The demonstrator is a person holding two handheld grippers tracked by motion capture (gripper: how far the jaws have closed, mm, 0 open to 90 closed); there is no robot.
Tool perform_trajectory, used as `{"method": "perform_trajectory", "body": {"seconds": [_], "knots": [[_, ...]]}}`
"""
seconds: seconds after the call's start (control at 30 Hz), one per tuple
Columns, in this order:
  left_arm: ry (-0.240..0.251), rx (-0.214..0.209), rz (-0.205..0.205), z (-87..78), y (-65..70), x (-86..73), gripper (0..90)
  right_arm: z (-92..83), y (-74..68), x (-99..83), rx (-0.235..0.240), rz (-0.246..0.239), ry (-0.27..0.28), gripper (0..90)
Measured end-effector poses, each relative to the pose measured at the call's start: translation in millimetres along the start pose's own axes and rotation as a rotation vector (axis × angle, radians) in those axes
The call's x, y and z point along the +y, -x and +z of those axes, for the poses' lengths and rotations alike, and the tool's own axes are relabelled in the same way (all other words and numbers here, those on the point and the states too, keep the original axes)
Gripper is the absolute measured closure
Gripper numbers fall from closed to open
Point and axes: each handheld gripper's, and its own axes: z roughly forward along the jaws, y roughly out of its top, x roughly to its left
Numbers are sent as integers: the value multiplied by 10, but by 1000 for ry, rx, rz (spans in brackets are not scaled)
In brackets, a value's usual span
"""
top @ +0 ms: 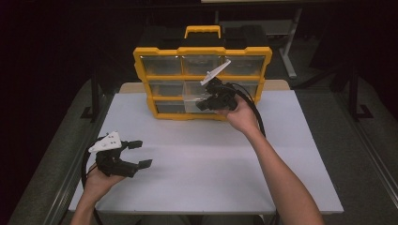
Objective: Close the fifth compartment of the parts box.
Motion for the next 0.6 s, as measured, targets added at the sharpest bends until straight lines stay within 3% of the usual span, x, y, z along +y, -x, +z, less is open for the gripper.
{"method": "perform_trajectory", "body": {"seconds": [0.6], "knots": [[13,0,-2,0,-9,-7,181,27,81,39,-11,21,-6,889]]}}
